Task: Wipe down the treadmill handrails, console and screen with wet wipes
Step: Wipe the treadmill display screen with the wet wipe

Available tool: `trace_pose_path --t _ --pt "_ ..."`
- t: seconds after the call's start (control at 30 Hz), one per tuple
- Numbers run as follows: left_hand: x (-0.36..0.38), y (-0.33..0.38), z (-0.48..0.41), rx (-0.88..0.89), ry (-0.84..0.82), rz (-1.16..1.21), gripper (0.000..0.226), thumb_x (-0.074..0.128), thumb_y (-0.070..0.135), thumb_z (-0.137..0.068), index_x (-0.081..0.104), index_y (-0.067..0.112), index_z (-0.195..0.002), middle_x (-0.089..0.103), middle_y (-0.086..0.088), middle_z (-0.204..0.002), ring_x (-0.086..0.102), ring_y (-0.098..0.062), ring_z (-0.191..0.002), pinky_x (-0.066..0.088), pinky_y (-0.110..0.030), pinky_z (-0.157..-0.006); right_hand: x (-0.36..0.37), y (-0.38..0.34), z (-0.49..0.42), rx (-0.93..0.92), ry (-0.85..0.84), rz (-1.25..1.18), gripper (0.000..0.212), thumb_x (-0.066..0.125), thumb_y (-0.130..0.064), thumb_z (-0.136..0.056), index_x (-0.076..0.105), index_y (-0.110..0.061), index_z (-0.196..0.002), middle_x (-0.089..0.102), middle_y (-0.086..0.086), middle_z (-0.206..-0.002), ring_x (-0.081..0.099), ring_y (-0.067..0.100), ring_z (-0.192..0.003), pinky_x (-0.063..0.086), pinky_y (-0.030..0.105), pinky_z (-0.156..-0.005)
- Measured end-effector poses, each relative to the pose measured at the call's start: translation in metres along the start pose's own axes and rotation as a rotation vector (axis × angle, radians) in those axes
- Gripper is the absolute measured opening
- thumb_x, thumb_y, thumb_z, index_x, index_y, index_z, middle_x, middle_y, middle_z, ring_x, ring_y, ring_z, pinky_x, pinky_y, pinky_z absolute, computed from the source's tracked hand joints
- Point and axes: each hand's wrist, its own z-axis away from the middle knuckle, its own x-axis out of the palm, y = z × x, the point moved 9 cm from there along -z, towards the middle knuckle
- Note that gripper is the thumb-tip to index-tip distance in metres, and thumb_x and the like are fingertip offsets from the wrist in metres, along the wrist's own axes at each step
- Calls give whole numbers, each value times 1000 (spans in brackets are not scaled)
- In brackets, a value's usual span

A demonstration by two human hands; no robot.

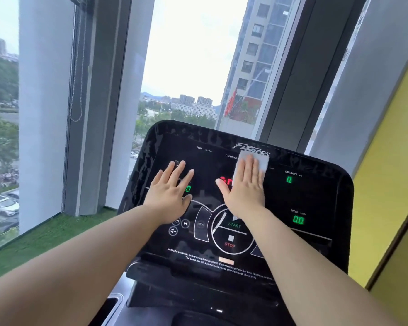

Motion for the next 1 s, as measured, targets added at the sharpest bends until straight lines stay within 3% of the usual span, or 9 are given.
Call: trace_pose_path --t 0.1,0.2,0.27,0.37,0.5,0.73,0.8,0.9,1.0 --pt "1 0 1 -3 -2 -11 64 26 46 -99 -9 29 -150 -19 0 -157 -20 -21 -144 -7 -38 -117 13 -35 11 -219 -40 71 86 12 -65 -93 -24 -7 -145 -35 11 -150 -31 25 -139 -19 39 -114" --pt "1 0 -1 0 -13 -4 63 25 46 -99 -9 30 -150 -19 1 -157 -20 -21 -144 -8 -38 -117 16 -39 19 -465 -86 255 95 -15 -74 -75 -25 -9 -143 -32 8 -152 -33 19 -137 -20 34 -114" --pt "2 -1 -2 4 -20 1 62 24 46 -99 -9 31 -150 -19 1 -157 -21 -20 -144 -8 -37 -117 6 -25 14 -529 -86 353 86 -15 -72 -78 -28 -13 -139 -27 6 -154 -32 13 -135 -18 32 -114" --pt "2 -2 -1 5 -18 10 62 24 45 -99 -8 31 -150 -19 2 -157 -20 -21 -144 -7 -37 -117 -12 1 -2 -373 -81 286 75 10 -61 -95 -28 -13 -139 -31 2 -152 -30 12 -138 -16 32 -116" --pt "2 -1 -1 0 1 7 63 26 45 -99 -8 30 -150 -18 1 -157 -20 -21 -144 -7 -38 -117 -6 -11 -6 -162 -18 94 81 13 -61 -95 -24 -9 -145 -35 6 -150 -30 19 -140 -17 36 -115" --pt "-4 -5 -3 10 -44 53 61 29 46 -98 0 33 -150 -14 7 -158 -15 -16 -145 -4 -34 -116 25 -65 21 -543 -77 299 81 0 -66 -88 -27 -11 -140 -30 6 -152 -31 17 -138 -17 35 -116" --pt "-12 -8 -5 27 -67 88 62 32 46 -98 3 32 -151 -10 9 -158 -11 -14 -145 2 -34 -117 14 -54 12 -585 -109 362 77 8 -61 -95 -21 -12 -146 -26 5 -155 -26 16 -141 -13 35 -117" --pt "-20 -17 -4 41 -76 80 66 34 45 -98 0 29 -151 -7 9 -159 -10 -14 -145 4 -34 -117 -7 -33 -9 -424 -104 267 76 10 -59 -96 -22 -12 -146 -30 2 -152 -27 15 -141 -12 35 -118" --pt "-12 -39 5 -86 -88 19 67 30 46 -98 -8 27 -151 -18 3 -157 -21 -21 -143 -6 -39 -116 -4 -35 -10 -225 -54 125 79 11 -60 -96 -26 -10 -144 -34 6 -151 -30 19 -140 -16 36 -116"
